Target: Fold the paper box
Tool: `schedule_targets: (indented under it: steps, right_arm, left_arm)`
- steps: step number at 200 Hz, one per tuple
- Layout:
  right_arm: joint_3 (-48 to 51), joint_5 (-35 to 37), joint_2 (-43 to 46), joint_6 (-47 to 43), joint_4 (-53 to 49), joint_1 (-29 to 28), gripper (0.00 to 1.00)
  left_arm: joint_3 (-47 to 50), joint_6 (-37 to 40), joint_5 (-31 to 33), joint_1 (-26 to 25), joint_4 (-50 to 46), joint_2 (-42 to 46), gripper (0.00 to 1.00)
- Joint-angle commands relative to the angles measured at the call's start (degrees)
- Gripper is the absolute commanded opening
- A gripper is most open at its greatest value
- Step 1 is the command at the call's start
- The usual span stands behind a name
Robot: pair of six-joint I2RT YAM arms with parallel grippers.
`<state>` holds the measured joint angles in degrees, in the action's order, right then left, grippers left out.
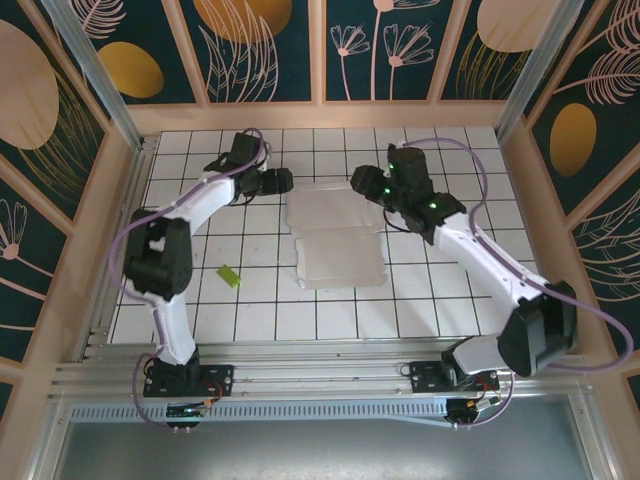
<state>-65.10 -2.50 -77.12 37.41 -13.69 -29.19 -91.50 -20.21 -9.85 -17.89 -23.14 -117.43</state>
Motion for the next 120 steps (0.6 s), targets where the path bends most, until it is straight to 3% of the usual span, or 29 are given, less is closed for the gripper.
schedule_targets:
  steps: [1, 18, 45, 76, 98, 115, 120]
  right_arm:
    - [3.9, -1.6, 0.6, -0.3, -3.0, 0.2, 0.49]
    - [4.4, -1.9, 1.5, 0.0, -3.0, 0.3, 0.52]
    - [2.8, -1.5, 2.0, -1.0, -4.8, 0.4, 0.55]
    - [1.2, -1.6, 2.9, -1.3, -5.7, 0.5, 0.57]
    - [-0.7, -1.3, 3.5, -1.2, -6.9, 0.6, 0.57]
    - [-1.5, -0.7, 3.9, -0.7, -6.9, 1.5, 0.57]
    - [-1.8, -1.1, 3.8, -1.0, -6.8, 2.0, 0.59]
  left_arm:
    - [-7.9, 4.2, -1.2, 0.4, -10.5, -5.9, 0.71]
    - [-13.1, 4.5, -6.4, 0.4, -13.3, -11.0, 0.68]
    - [-17.9, 4.1, -5.8, 0.3, -16.0, -16.0, 0.59]
    - [-21.0, 3.2, -9.8, 0.4, -16.0, -19.7, 0.50]
    - [-21.7, 3.1, -8.8, 0.4, -15.7, -20.1, 0.31]
    - [-21.7, 4.4, -10.5, 0.4, -13.6, -18.7, 0.00]
    - [-21.6, 5.4, -11.5, 0.4, -12.6, -18.0, 0.00]
